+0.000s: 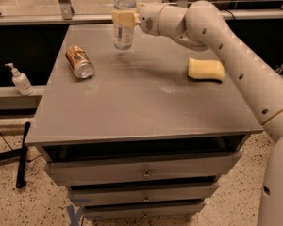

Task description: Move blue plastic bottle near orange can

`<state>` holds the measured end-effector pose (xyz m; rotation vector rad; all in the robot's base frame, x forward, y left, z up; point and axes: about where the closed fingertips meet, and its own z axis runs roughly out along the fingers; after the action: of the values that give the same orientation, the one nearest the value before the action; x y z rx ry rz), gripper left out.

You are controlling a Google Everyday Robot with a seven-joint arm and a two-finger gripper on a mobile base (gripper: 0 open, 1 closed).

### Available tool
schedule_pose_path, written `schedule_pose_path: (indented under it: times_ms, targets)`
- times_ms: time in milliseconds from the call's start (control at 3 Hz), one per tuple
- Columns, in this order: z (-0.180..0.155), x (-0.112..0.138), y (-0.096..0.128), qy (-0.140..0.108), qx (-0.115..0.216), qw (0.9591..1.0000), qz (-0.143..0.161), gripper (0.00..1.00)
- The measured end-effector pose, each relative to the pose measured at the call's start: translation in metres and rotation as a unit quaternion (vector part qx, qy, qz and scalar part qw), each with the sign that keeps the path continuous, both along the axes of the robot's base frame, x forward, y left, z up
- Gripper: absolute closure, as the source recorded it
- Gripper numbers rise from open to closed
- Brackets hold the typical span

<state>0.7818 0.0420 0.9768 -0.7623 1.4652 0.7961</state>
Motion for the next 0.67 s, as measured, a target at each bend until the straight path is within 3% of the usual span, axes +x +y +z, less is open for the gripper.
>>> schedule_pose_path:
  times_ms: [667]
  targets:
    - [-0.02,-0.038,0.049,0.028,0.005,0.9986,0.046,1.0]
